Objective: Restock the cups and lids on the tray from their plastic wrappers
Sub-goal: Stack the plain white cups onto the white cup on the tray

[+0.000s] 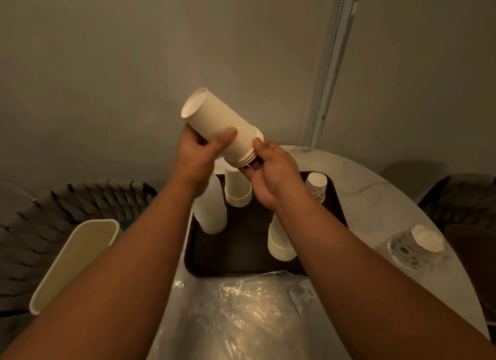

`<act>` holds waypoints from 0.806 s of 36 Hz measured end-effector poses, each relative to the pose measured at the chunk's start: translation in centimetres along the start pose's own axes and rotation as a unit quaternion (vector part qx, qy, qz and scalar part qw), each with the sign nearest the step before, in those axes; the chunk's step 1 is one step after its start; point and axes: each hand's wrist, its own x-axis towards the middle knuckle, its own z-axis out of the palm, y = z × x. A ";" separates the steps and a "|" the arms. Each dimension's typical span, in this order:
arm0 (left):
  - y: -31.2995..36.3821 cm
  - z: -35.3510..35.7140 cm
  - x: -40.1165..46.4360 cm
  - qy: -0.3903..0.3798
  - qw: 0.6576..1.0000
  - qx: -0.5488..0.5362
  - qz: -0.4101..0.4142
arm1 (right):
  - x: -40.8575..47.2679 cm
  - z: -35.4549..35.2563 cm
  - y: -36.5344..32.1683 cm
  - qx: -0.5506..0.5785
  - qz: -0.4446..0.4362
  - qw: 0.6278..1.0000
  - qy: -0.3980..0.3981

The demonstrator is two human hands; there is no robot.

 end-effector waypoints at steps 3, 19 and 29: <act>1.5 -1.4 2.2 -0.010 0.999 0.038 0.012 | 1.5 1.3 0.3 -0.032 -0.009 0.999 0.030; -1.7 -3.8 11.7 -0.253 0.930 0.249 -0.098 | 6.9 1.4 5.2 -0.377 -0.036 0.898 0.224; -4.3 -3.7 11.9 -0.323 0.881 0.337 -0.077 | 6.8 1.1 7.9 -0.468 -0.044 0.850 0.237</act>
